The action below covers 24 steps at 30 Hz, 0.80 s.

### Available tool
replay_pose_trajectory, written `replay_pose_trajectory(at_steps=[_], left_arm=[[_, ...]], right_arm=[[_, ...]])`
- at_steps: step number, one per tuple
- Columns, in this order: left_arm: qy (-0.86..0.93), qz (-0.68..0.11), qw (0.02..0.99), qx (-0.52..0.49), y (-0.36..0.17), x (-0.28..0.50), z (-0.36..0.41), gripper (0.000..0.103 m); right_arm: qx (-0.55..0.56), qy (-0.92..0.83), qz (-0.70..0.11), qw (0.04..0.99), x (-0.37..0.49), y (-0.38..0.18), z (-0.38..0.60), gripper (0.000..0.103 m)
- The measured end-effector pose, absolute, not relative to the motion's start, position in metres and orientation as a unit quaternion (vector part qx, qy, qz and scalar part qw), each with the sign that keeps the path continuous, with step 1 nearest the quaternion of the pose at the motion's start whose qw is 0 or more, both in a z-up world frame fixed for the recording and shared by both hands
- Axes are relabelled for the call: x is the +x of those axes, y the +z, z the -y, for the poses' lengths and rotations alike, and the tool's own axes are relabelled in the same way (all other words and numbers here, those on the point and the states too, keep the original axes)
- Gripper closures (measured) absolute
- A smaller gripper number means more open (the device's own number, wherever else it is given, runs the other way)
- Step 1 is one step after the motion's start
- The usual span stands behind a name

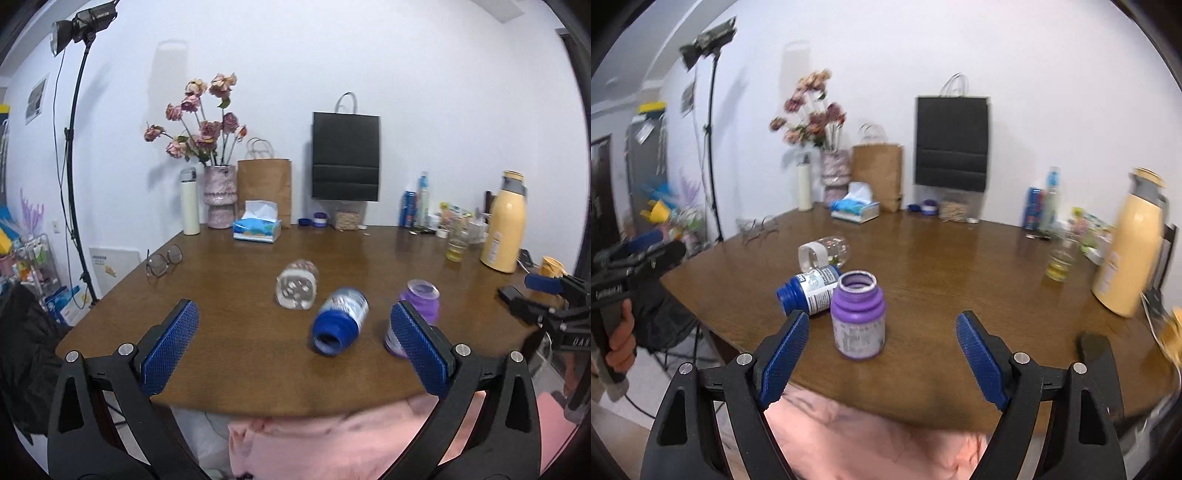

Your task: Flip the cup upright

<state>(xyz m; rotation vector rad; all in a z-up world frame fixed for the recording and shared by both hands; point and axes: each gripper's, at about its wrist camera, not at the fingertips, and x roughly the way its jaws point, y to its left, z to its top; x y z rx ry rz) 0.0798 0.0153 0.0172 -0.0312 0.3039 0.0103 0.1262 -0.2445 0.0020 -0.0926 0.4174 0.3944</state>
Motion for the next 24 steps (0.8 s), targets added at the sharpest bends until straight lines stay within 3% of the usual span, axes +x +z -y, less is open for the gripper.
replay_pose_trajectory(at_steps=[7, 24], left_arm=[[0.036, -0.14, 0.989, -0.019, -0.006, 0.006, -0.008, 0.0], [0.023, -0.117, 0.993, -0.006, -0.001, 0.0, -0.005, 0.0]], right_arm=[[-0.062, 0.186, -0.163, 0.967, 0.029, -0.022, 0.241, 0.017], [-0.047, 0.184, -0.156, 0.969, 0.027, -0.018, 0.246, 0.017]])
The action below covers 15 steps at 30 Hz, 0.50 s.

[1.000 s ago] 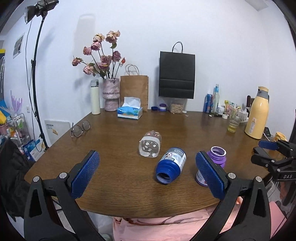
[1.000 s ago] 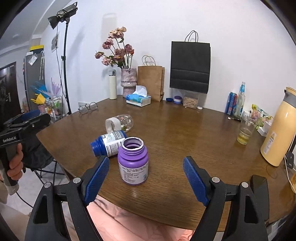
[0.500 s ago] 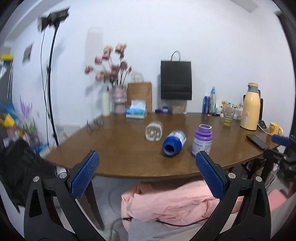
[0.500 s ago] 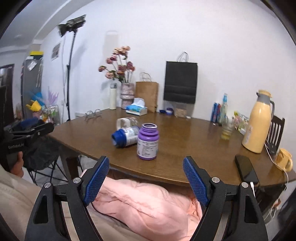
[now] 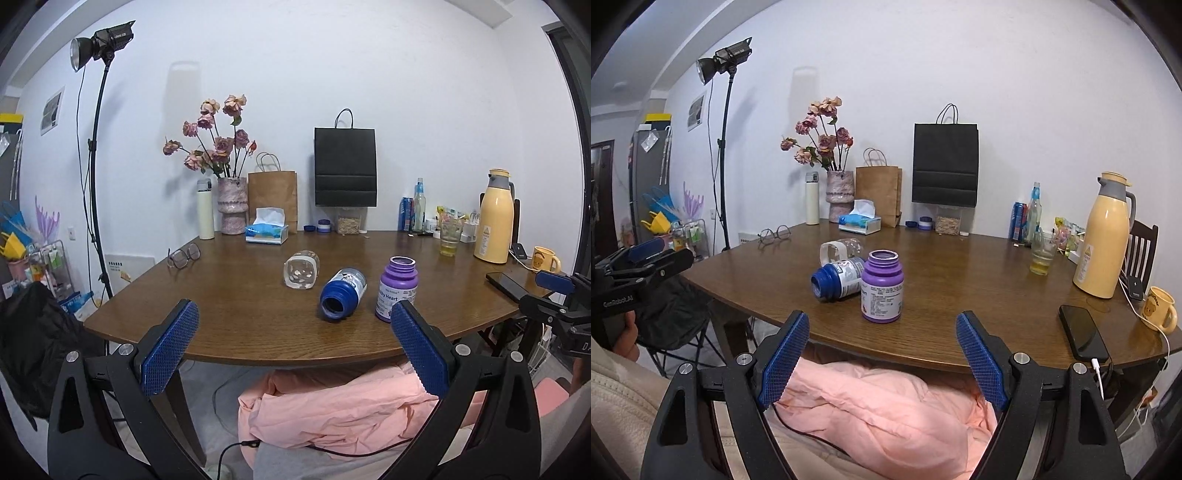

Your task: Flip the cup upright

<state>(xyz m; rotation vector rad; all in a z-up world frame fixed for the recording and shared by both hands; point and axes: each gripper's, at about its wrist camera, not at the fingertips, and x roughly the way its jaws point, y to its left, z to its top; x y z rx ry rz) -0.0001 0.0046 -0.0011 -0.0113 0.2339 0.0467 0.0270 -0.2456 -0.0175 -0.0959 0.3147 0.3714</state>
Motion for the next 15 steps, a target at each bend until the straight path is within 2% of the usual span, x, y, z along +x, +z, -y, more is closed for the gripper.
replay_pose_trajectory(at_steps=[15], left_arm=[[0.022, -0.115, 0.993, -0.005, 0.0013, 0.0002, -0.0047, 0.0]], right_arm=[[-0.047, 0.189, -0.157, 0.968, 0.0282, -0.0185, 0.242, 0.017]])
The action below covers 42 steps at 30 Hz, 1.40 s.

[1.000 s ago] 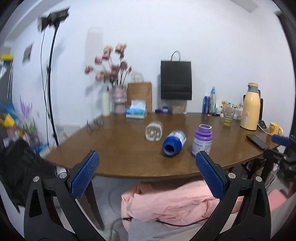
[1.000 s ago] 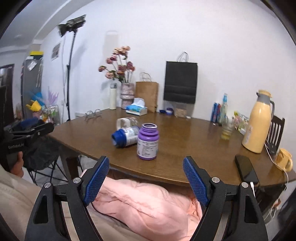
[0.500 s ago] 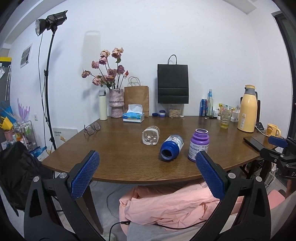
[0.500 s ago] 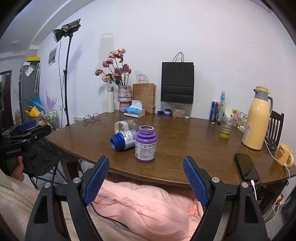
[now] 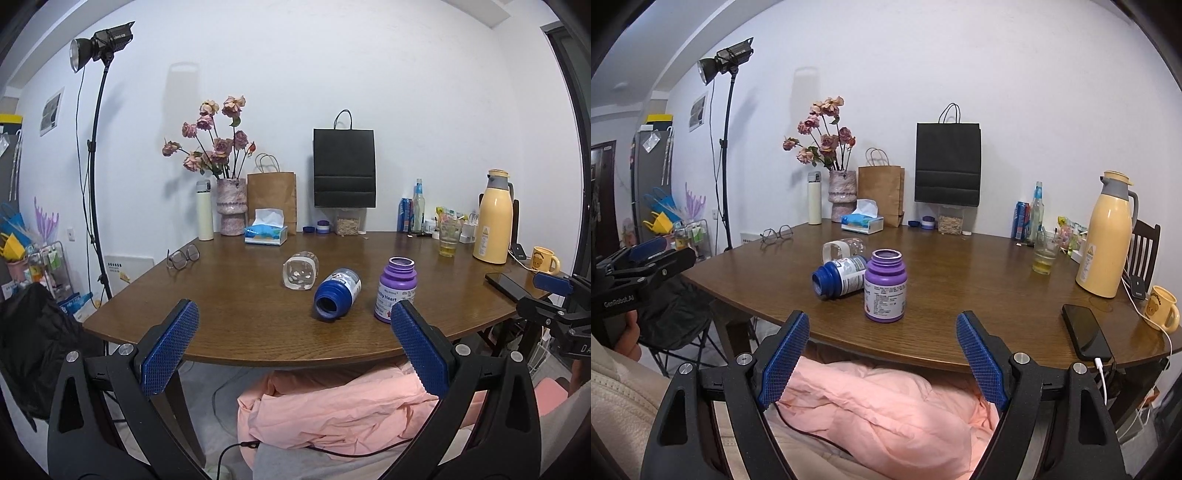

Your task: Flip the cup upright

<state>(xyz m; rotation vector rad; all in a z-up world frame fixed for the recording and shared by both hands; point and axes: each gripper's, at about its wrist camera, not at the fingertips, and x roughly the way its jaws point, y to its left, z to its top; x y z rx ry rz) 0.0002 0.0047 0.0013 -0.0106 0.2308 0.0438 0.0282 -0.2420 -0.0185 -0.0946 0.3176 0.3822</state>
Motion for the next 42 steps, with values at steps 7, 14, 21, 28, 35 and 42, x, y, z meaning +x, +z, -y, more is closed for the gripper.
replay_pose_trajectory(at_steps=[7, 14, 21, 28, 35, 42], left_arm=[[0.023, -0.102, 0.995, -0.005, 0.0048, -0.0007, -0.0074, 0.0], [0.022, -0.099, 0.995, -0.003, 0.0065, -0.0009, -0.0079, 0.0], [0.022, -0.098, 0.995, -0.002, 0.0078, -0.0001, -0.0086, 0.0], [0.02, -0.1, 0.995, -0.002, 0.0072, 0.0006, -0.0098, 0.0], [0.022, -0.103, 0.994, -0.004, 0.006, 0.0031, -0.0112, 0.0], [0.026, -0.101, 0.995, -0.004, 0.0037, 0.0019, -0.0098, 0.0]], right_arm=[[-0.043, 0.19, -0.162, 0.967, 0.0313, -0.0205, 0.2416, 0.017], [-0.044, 0.19, -0.16, 0.968, 0.0301, -0.0203, 0.2406, 0.017], [-0.044, 0.191, -0.16, 0.968, 0.0294, -0.0207, 0.2408, 0.017], [-0.044, 0.192, -0.161, 0.967, 0.0294, -0.0206, 0.2411, 0.017], [-0.044, 0.196, -0.16, 0.966, 0.0299, -0.0197, 0.2418, 0.017], [-0.046, 0.195, -0.16, 0.967, 0.03, -0.0199, 0.2417, 0.017]])
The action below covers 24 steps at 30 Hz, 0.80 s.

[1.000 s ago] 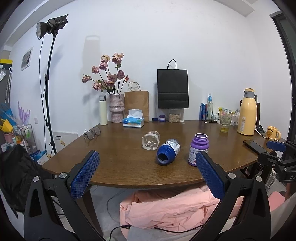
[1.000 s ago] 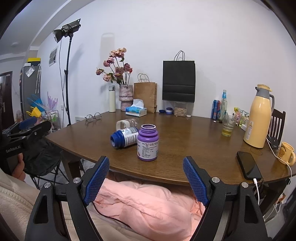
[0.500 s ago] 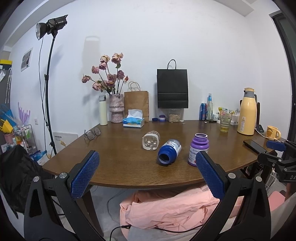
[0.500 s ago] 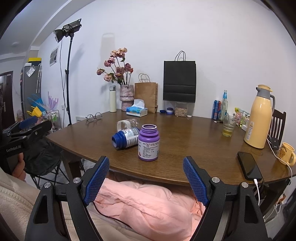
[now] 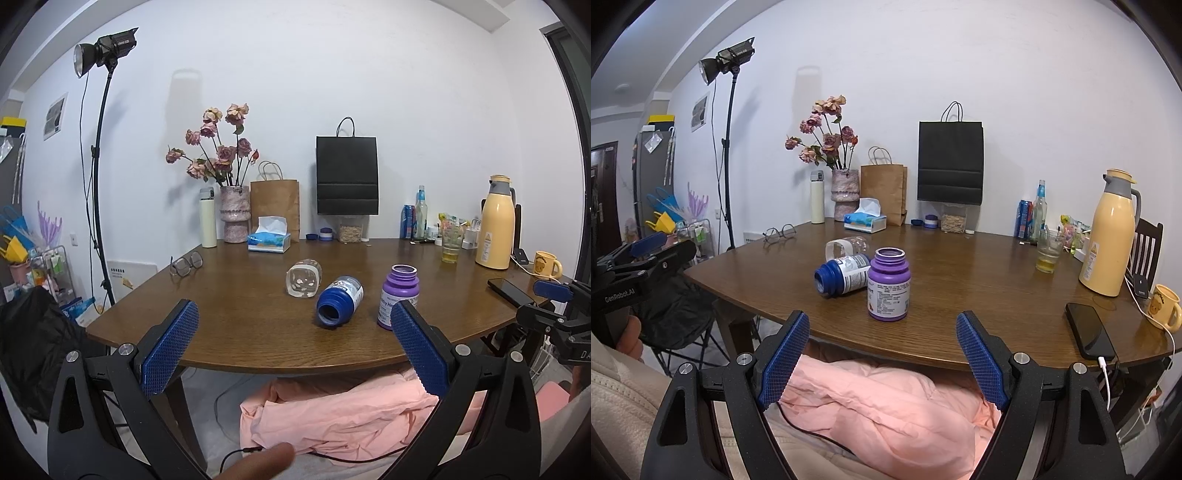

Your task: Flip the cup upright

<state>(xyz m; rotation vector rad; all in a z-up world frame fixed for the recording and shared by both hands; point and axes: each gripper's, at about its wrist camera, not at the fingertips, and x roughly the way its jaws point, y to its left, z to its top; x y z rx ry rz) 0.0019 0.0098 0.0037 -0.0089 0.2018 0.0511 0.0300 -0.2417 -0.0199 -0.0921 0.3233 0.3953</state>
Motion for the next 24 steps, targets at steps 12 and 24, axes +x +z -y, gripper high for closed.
replay_pose_trajectory(at_steps=[12, 24], left_arm=[[0.026, -0.099, 0.995, -0.004, 0.0032, 0.0002, -0.0108, 0.0], [0.027, -0.099, 0.995, -0.005, 0.0036, -0.0003, -0.0109, 0.0]], right_arm=[[-0.046, 0.196, -0.159, 0.967, 0.0304, -0.0193, 0.2418, 0.017], [-0.047, 0.199, -0.159, 0.966, 0.0344, -0.0153, 0.2428, 0.017]])
